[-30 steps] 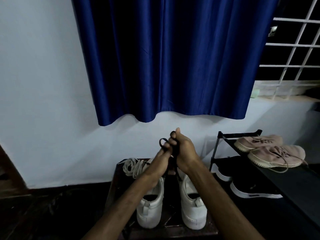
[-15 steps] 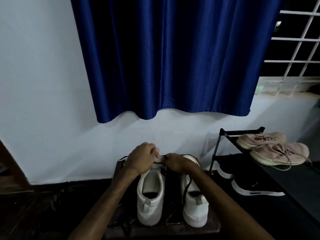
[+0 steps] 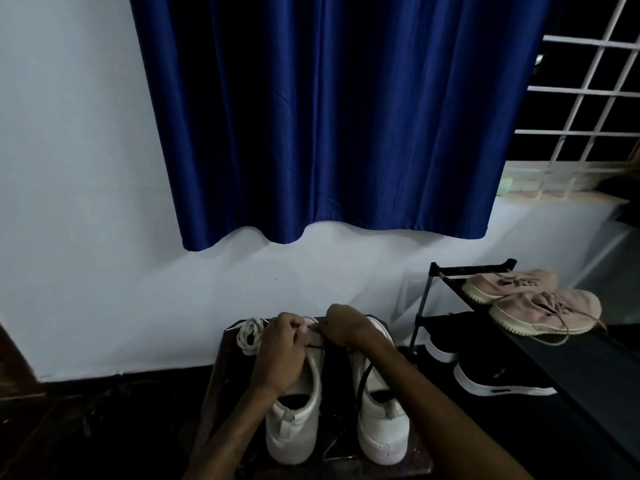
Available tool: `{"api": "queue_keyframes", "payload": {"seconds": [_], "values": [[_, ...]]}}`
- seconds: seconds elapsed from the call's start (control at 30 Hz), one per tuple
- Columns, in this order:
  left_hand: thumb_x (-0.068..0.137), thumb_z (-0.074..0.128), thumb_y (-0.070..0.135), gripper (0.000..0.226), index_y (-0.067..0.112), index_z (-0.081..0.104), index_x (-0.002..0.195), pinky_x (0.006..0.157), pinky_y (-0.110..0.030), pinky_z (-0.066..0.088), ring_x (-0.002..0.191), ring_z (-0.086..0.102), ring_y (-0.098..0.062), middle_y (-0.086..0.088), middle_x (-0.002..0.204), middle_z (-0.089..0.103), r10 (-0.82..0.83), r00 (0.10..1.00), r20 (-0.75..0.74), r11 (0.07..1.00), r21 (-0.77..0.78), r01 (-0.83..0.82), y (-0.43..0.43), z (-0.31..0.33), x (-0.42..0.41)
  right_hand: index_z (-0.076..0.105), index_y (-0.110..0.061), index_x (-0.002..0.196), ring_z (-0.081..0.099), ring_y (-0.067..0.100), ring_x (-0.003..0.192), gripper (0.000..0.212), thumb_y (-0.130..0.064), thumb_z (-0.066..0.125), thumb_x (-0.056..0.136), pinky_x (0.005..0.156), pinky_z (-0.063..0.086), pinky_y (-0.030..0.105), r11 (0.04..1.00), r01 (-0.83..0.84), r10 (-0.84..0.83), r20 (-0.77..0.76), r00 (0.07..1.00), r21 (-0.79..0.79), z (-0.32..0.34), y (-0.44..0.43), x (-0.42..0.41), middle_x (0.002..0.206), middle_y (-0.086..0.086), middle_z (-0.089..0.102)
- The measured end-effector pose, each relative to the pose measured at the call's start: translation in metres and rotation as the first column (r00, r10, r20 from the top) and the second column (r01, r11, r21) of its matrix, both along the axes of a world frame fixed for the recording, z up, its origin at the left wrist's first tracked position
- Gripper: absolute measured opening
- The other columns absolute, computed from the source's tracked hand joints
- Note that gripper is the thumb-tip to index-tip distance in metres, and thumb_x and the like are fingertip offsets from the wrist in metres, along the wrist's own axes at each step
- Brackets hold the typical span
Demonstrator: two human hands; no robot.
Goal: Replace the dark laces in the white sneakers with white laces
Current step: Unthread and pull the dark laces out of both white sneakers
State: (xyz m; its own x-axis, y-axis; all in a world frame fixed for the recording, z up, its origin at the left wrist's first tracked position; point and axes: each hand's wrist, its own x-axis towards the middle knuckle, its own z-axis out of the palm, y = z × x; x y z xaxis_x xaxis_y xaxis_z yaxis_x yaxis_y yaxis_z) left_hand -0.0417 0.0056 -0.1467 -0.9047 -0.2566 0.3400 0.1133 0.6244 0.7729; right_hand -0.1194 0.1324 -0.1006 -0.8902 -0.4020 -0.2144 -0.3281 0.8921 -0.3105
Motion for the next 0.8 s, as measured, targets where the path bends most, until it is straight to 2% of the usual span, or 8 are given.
{"api": "queue_keyframes", "payload": {"seconds": [0.13, 0.23, 0.3, 0.4, 0.47, 0.57, 0.67, 0.8], "values": [[0.093, 0.06, 0.036, 0.041, 0.01, 0.052, 0.124, 0.097, -0.028, 0.036, 0.116, 0.049, -0.018, -0.003, 0.124, 0.054, -0.006, 0.999, -0.046, 0.997, 0.075, 0.01, 0.005, 0.02, 0.008, 0.066, 0.006, 0.086, 0.055, 0.029, 0.075, 0.046, -0.035, 0.049, 0.098, 0.065, 0.037, 0.028, 0.919, 0.112, -0.101, 0.05, 0.994, -0.378, 0.037, 0.0, 0.004, 0.079, 0.023, 0.058], [0.097, 0.053, 0.034, 0.051, 0.022, 0.031, 0.142, 0.098, -0.011, 0.03, 0.125, 0.041, -0.004, 0.014, 0.131, 0.041, -0.141, 0.986, -0.095, 0.963, 0.216, 0.158, 0.021, 0.061, 0.014, 0.059, -0.006, 0.07, 0.046, 0.016, 0.059, 0.033, -0.026, 0.053, 0.096, 0.056, 0.038, 0.026, 0.668, 0.15, -0.062, 0.146, 0.987, -0.729, 0.075, -0.009, 0.021, 0.063, 0.005, 0.052], [0.099, 0.046, 0.038, 0.055, 0.03, 0.018, 0.147, 0.092, -0.007, 0.038, 0.123, 0.048, 0.0, 0.019, 0.132, 0.044, -0.27, 0.955, -0.121, 0.862, 0.411, 0.296, 0.032, 0.084, 0.015, 0.059, -0.009, 0.071, 0.051, 0.012, 0.064, 0.027, -0.024, 0.056, 0.094, 0.058, 0.039, 0.023, 0.458, 0.163, 0.031, 0.199, 0.98, -0.874, 0.096, -0.015, 0.032, 0.067, 0.001, 0.055], [0.096, 0.044, 0.046, 0.054, 0.022, 0.034, 0.143, 0.092, -0.037, 0.055, 0.102, 0.066, -0.012, 0.002, 0.124, 0.06, -0.34, 0.929, -0.146, 0.675, 0.65, 0.35, 0.032, 0.098, 0.014, 0.066, -0.011, 0.083, 0.062, 0.004, 0.072, 0.022, -0.021, 0.05, 0.096, 0.059, 0.04, 0.022, 0.243, 0.229, 0.095, 0.258, 0.961, -0.942, 0.118, -0.021, 0.044, 0.087, 0.0, 0.07], [0.101, 0.043, 0.038, 0.038, 0.008, 0.051, 0.123, 0.079, -0.051, 0.056, 0.075, 0.061, -0.02, -0.011, 0.093, 0.059, -0.368, 0.92, -0.131, 0.656, 0.664, 0.357, 0.031, 0.1, 0.019, 0.059, -0.012, 0.08, 0.066, 0.01, 0.079, 0.021, -0.018, 0.047, 0.097, 0.055, 0.032, 0.023, 0.118, 0.24, 0.15, 0.257, 0.955, -0.963, 0.12, -0.027, 0.049, 0.094, 0.007, 0.074], [0.104, 0.04, 0.033, 0.032, 0.01, 0.052, 0.086, 0.057, -0.039, 0.044, 0.053, 0.041, -0.008, 0.003, 0.061, 0.044, -0.375, 0.924, -0.069, 0.709, 0.621, 0.334, 0.029, 0.098, 0.029, 0.049, -0.015, 0.072, 0.053, 0.014, 0.059, 0.028, -0.023, 0.049, 0.099, 0.047, 0.025, 0.023, 0.075, 0.233, 0.167, 0.242, 0.956, -0.97, 0.116, -0.035, 0.056, 0.067, 0.007, 0.062], [0.102, 0.043, 0.035, 0.03, 0.017, 0.054, 0.082, 0.053, -0.031, 0.031, 0.058, 0.033, -0.014, -0.006, 0.073, 0.039, -0.348, 0.936, -0.05, 0.814, 0.479, 0.328, 0.002, 0.105, 0.039, 0.036, -0.019, 0.062, 0.03, 0.013, 0.052, 0.04, -0.03, 0.051, 0.098, 0.041, 0.027, 0.021, -0.064, 0.319, 0.226, 0.298, 0.928, -0.946, 0.115, -0.039, 0.06, 0.054, -0.001, 0.035], [0.09, 0.044, 0.063, 0.048, 0.02, 0.062, 0.076, 0.067, -0.028, 0.05, 0.065, 0.047, -0.011, 0.004, 0.07, 0.048, -0.326, 0.937, -0.126, 0.759, 0.556, 0.339, -0.047, 0.106, 0.057, 0.03, -0.02, 0.059, 0.019, 0.011, 0.046, 0.045, -0.032, 0.051, 0.098, 0.041, 0.03, 0.024, -0.142, 0.361, 0.154, 0.34, 0.928, -0.922, 0.111, -0.053, 0.079, 0.051, -0.004, 0.021]]}}
